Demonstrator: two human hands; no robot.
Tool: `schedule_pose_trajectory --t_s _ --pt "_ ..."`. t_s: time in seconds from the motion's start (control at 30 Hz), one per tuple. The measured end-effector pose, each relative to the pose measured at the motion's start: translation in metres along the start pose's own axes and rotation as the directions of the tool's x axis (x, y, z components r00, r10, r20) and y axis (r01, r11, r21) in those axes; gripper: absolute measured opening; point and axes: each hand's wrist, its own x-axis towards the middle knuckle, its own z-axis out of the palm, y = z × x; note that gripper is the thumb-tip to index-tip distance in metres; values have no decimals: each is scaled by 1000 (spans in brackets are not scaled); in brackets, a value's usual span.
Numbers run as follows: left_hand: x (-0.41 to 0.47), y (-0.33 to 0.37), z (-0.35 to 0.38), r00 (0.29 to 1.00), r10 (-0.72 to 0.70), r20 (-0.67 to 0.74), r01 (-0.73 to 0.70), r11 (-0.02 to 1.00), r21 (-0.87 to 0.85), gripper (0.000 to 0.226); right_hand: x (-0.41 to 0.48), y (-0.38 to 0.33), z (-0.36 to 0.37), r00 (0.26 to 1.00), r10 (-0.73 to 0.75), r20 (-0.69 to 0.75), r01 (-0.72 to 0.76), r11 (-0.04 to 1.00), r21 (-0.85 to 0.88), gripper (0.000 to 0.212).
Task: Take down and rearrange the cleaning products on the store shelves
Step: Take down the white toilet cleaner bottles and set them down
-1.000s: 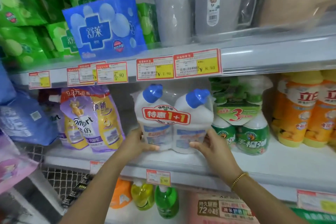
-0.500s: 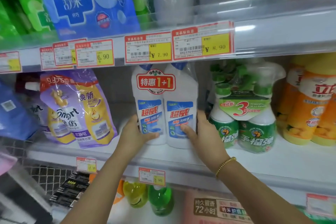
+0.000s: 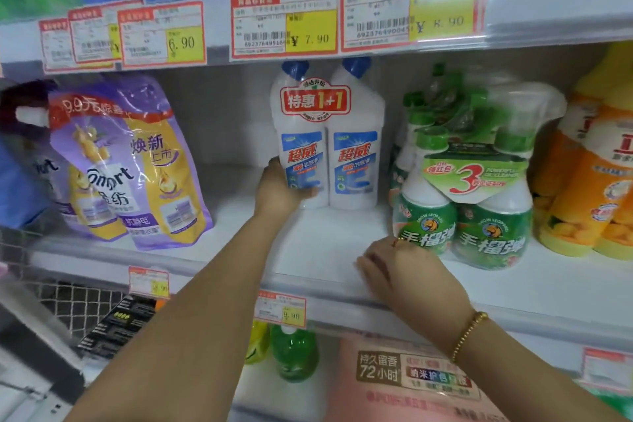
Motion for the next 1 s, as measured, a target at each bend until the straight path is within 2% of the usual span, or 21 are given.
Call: schedule_pose_trajectory --t_s 0.33,0.73,0.93,1.0 --pt "54 -2 40 1000 9 -13 -9 1000 20 60 0 9 16 986 -19 -164 15 1000 -22 34" --pt "79 -6 58 999 -36 -41 39 996 81 57 -3 9 18 980 -4 -197 0 1000 -24 38" --pt "45 10 41 996 -90 12 85 972 221 53 -2 10 14 975 -47 -218 50 999 8 34" --pt "10 22 16 999 -9 -38 18 968 249 40 -3 9 13 974 -73 -216 80 996 26 34"
